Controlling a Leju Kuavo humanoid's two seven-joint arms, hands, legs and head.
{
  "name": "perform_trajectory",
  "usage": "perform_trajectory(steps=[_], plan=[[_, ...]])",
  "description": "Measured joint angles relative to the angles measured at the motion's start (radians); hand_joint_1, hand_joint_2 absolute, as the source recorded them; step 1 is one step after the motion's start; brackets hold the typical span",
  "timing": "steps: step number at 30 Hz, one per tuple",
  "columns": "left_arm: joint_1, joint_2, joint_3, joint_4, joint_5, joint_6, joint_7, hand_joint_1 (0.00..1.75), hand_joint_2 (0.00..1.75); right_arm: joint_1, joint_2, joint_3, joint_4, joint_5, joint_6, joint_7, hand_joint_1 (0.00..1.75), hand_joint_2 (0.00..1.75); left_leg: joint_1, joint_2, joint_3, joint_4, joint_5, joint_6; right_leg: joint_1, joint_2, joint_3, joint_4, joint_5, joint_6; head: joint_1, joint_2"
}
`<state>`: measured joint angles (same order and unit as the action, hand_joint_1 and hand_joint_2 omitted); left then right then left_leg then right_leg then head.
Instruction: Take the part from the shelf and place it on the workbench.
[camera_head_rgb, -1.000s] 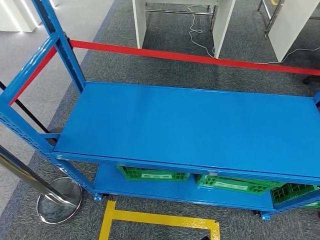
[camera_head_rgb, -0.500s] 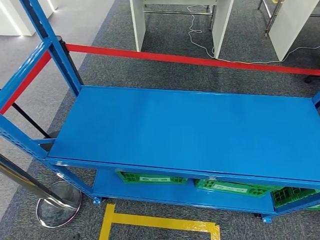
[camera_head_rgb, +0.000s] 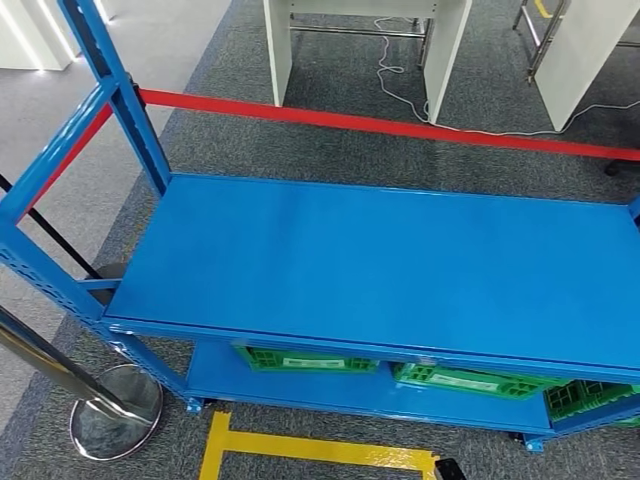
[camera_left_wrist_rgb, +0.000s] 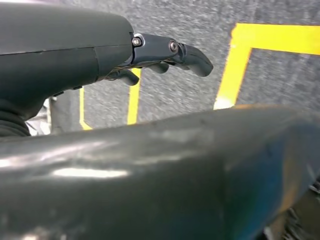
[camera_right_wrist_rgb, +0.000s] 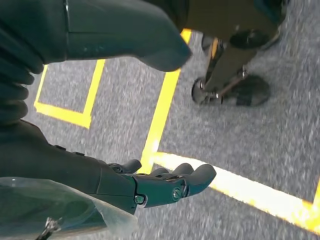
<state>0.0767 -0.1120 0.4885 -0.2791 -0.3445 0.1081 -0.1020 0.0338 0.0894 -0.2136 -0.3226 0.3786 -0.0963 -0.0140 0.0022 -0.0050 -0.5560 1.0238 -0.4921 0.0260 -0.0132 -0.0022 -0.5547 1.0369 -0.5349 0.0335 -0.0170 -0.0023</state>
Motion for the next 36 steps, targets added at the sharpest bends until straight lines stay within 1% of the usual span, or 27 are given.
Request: perform_trajectory(steps=[1,3,4,5,6,7,8,9,10,11,14,15,16,17,19,20,21,22,23,24,25,26,27,28,29,33,36], plan=[[0.002,0.006,-0.024,-0.004,0.017,-0.005,0.004,0.00,0.00,0.007,-0.005,0.010,-0.002,-0.020,0.005,0.001,0.00,0.87,0.002,0.001,0.002,-0.004,0.002,0.006,0.000,0.001,-0.015,0.035,-0.024,0.004,0.003,0.000],[-0.001,0.016,-0.069,-0.019,0.051,-0.015,0.013,0.00,0.00,0.027,-0.011,0.027,-0.002,-0.057,0.015,0.002,0.00,1.75,0.003,0.003,0.003,-0.006,0.002,0.015,-0.001,0.001,-0.075,0.158,-0.090,0.009,0.007,0.000],[-0.004,0.021,-0.090,-0.030,0.067,-0.020,0.017,0.00,0.00,0.041,-0.014,0.036,0.000,-0.075,0.019,0.003,0.00,1.75,0.002,0.004,0.003,-0.006,0.001,0.017,-0.001,0.001,-0.106,0.221,-0.115,0.011,0.008,0.000],[-0.009,0.024,-0.108,-0.042,0.082,-0.025,0.021,0.00,0.00,0.057,-0.017,0.044,0.004,-0.091,0.023,0.005,0.00,1.75,0.001,0.004,0.004,-0.006,0.000,0.018,-0.001,0.001,-0.126,0.257,-0.121,0.012,0.008,0.000],[-0.016,0.028,-0.127,-0.057,0.096,-0.029,0.026,0.00,0.00,0.073,-0.020,0.051,0.010,-0.107,0.027,0.006,0.00,1.75,0.000,0.003,0.005,-0.006,-0.002,0.018,-0.001,0.001,-0.128,0.256,-0.107,0.012,0.008,0.000],[-0.023,0.031,-0.145,-0.074,0.109,-0.034,0.029,0.00,0.00,0.089,-0.024,0.058,0.018,-0.122,0.030,0.006,0.00,1.75,0.000,0.002,0.008,-0.006,-0.004,0.017,-0.001,0.001,-0.110,0.213,-0.075,0.012,0.008,0.000],[-0.030,0.033,-0.161,-0.090,0.122,-0.037,0.032,0.00,0.00,0.104,-0.028,0.064,0.025,-0.135,0.033,0.007,0.00,1.75,0.001,0.001,0.012,-0.005,-0.006,0.014,-0.001,0.000,-0.077,0.142,-0.035,0.010,0.008,0.000],[-0.037,0.037,-0.178,-0.107,0.134,-0.041,0.036,0.00,0.00,0.117,-0.032,0.071,0.033,-0.149,0.037,0.007,0.00,1.75,-0.001,0.001,0.014,-0.004,-0.010,0.009,-0.001,0.000,-0.043,0.073,-0.006,0.007,0.008,0.000],[-0.043,0.041,-0.196,-0.121,0.147,-0.045,0.039,0.00,0.00,0.129,-0.035,0.079,0.039,-0.164,0.040,0.007,0.00,1.75,-0.003,0.001,0.016,-0.002,-0.013,0.004,0.000,0.000,-0.014,0.020,0.015,0.002,0.008,0.000],[-0.047,0.046,-0.215,-0.134,0.161,-0.049,0.044,0.00,0.00,0.139,-0.038,0.087,0.044,-0.179,0.044,0.008,0.00,1.75,-0.004,0.001,0.017,-0.001,-0.016,-0.001,0.001,0.001,0.002,-0.007,0.023,-0.002,0.007,0.000],[-0.044,0.063,-0.277,-0.153,0.211,-0.064,0.058,0.00,0.00,0.158,-0.046,0.113,0.045,-0.232,0.057,0.010,0.00,1.75,-0.005,0.002,0.021,-0.001,-0.019,-0.012,0.001,0.001,0.010,-0.016,0.026,-0.017,0.007,0.000],[-0.035,0.067,-0.296,-0.154,0.227,-0.069,0.063,0.00,0.00,0.157,-0.048,0.121,0.039,-0.249,0.061,0.010,0.00,1.75,-0.004,0.002,0.019,0.009,-0.028,-0.017,-0.001,0.000,0.011,-0.018,0.026,-0.022,0.006,0.000],[-0.022,0.071,-0.313,-0.152,0.241,-0.073,0.068,0.00,0.00,0.151,-0.051,0.128,0.029,-0.264,0.064,0.010,0.00,1.75,-0.003,0.002,0.008,0.037,-0.049,-0.022,-0.004,-0.001,0.011,-0.020,0.027,-0.028,0.004,0.000],[-0.006,0.073,-0.328,-0.147,0.253,-0.077,0.072,0.00,0.00,0.142,-0.053,0.134,0.015,-0.277,0.067,0.010,0.00,1.75,-0.001,0.002,-0.014,0.089,-0.079,-0.028,-0.005,-0.002,0.012,-0.022,0.026,-0.034,0.002,0.000],[0.030,0.076,-0.352,-0.129,0.272,-0.083,0.079,0.00,0.00,0.116,-0.058,0.143,-0.017,-0.298,0.071,0.010,0.00,1.75,0.002,0.002,-0.080,0.226,-0.142,-0.035,-0.005,-0.002,0.013,-0.021,0.024,-0.039,-0.001,0.000],[0.050,0.077,-0.362,-0.116,0.279,-0.085,0.082,0.00,0.00,0.102,-0.059,0.147,-0.035,-0.306,0.074,0.010,0.00,1.75,0.004,0.002,-0.104,0.274,-0.155,-0.039,-0.005,-0.003,0.014,-0.021,0.023,-0.040,-0.001,0.000],[0.070,0.079,-0.370,-0.101,0.285,-0.087,0.083,0.00,0.00,0.087,-0.060,0.151,-0.054,-0.313,0.076,0.010,0.00,1.75,0.007,0.002,-0.111,0.284,-0.145,-0.043,-0.005,-0.003,0.016,-0.021,0.022,-0.042,-0.001,0.000],[0.089,0.081,-0.377,-0.087,0.290,-0.087,0.085,0.00,0.00,0.072,-0.060,0.154,-0.073,-0.318,0.078,0.010,0.00,1.75,0.011,0.002,-0.098,0.253,-0.116,-0.049,-0.007,-0.002,0.018,-0.021,0.020,-0.042,-0.001,0.000],[0.108,0.083,-0.384,-0.071,0.294,-0.088,0.086,0.00,0.00,0.058,-0.060,0.158,-0.095,-0.322,0.080,0.010,0.00,1.75,0.017,0.002,-0.070,0.189,-0.075,-0.056,-0.008,-0.002,0.022,-0.020,0.017,-0.041,-0.001,0.000],[0.125,0.085,-0.391,-0.054,0.299,-0.090,0.087,0.00,0.00,0.044,-0.063,0.162,-0.116,-0.327,0.081,0.010,0.00,1.75,0.022,0.002,-0.036,0.117,-0.042,-0.066,-0.008,-0.001,0.022,-0.018,0.013,-0.038,-0.002,0.000],[0.138,0.086,-0.399,-0.040,0.304,-0.092,0.089,0.00,0.00,0.031,-0.067,0.165,-0.136,-0.333,0.082,0.010,0.00,1.75,0.027,0.001,-0.009,0.057,-0.019,-0.070,-0.006,0.000,0.021,-0.014,0.007,-0.032,-0.004,0.000],[0.149,0.087,-0.408,-0.028,0.311,-0.094,0.091,0.00,0.00,0.022,-0.070,0.168,-0.152,-0.341,0.083,0.010,0.00,1.75,0.028,0.000,0.010,0.019,-0.010,-0.067,-0.003,0.000,0.019,-0.012,0.002,-0.027,-0.005,0.000],[0.156,0.088,-0.417,-0.021,0.317,-0.097,0.094,0.00,0.00,0.017,-0.074,0.170,-0.161,-0.349,0.084,0.010,0.00,1.75,0.028,-0.002,0.016,0.005,-0.012,-0.063,0.000,0.000,0.016,-0.011,-0.001,-0.023,-0.005,0.000],[0.158,0.090,-0.424,-0.021,0.324,-0.099,0.096,0.00,0.00,0.018,-0.076,0.173,-0.164,-0.357,0.087,0.011,0.00,1.75,0.027,-0.003,0.017,0.003,-0.013,-0.054,0.001,-0.001,0.017,-0.011,-0.002,-0.020,-0.004,0.000],[0.155,0.091,-0.431,-0.024,0.330,-0.101,0.097,0.00,0.00,0.023,-0.077,0.174,-0.162,-0.363,0.088,0.012,0.00,1.75,0.025,-0.004,0.016,0.004,-0.014,-0.051,0.000,-0.002,0.019,-0.014,-0.001,-0.019,-0.003,0.000],[0.114,0.095,-0.450,-0.053,0.341,-0.104,0.097,0.00,0.00,0.071,-0.078,0.183,-0.136,-0.374,0.093,0.016,0.00,0.00,0.019,-0.006,0.014,0.004,-0.016,-0.047,-0.005,-0.003,0.031,-0.018,0.003,-0.013,-0.002,0.000],[0.089,0.098,-0.455,-0.069,0.344,-0.104,0.097,0.00,0.00,0.101,-0.078,0.190,-0.122,-0.376,0.094,0.017,0.00,0.00,0.016,-0.003,0.014,0.005,-0.017,-0.044,-0.008,0.002,0.034,-0.019,0.004,-0.010,-0.002,0.000]])
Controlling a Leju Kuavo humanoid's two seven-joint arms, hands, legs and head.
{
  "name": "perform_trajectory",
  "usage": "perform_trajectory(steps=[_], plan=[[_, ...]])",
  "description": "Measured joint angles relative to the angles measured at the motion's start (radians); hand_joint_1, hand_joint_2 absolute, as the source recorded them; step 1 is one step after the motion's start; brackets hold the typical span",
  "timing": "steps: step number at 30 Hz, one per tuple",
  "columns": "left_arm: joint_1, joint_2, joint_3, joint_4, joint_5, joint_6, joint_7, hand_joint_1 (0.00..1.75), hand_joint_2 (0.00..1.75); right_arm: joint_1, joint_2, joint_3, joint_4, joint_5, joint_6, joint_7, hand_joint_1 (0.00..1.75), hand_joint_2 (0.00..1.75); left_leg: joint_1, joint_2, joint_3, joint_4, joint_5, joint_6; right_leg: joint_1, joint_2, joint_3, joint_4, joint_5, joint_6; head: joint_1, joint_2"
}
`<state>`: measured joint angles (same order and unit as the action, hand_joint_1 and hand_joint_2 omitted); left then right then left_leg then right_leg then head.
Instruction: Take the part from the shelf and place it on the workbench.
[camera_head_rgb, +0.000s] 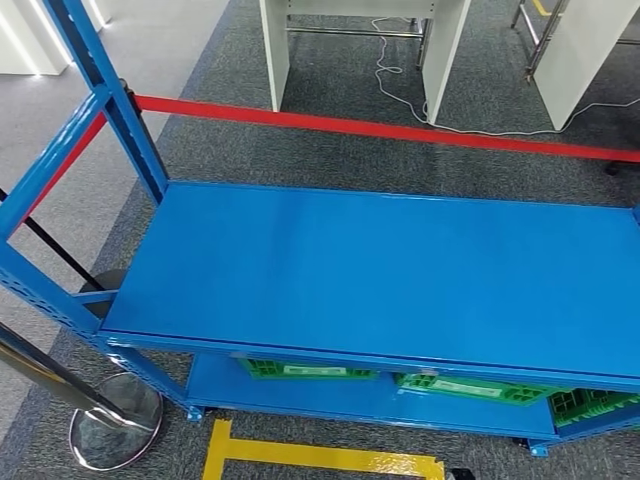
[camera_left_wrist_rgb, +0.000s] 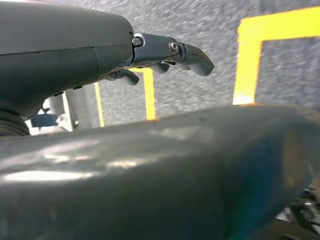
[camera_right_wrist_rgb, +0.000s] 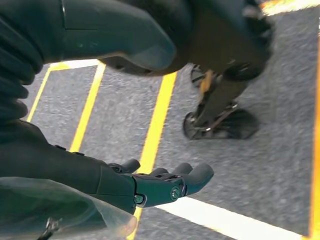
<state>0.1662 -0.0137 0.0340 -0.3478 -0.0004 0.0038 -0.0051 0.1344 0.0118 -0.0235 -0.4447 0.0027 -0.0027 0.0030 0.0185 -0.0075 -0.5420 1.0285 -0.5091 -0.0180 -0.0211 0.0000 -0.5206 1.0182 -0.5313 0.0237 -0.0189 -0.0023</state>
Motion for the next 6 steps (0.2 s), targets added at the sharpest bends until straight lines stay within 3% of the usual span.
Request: perform_trajectory(steps=[6], plan=[[-0.014,0.005,-0.008,-0.017,0.001,0.000,0.000,0.00,0.00,0.011,0.000,0.003,0.016,0.000,0.000,0.000,0.00,0.00,0.000,0.001,0.003,0.000,-0.001,0.002,0.000,0.001,-0.005,-0.001,-0.001,0.003,0.000,0.000]])
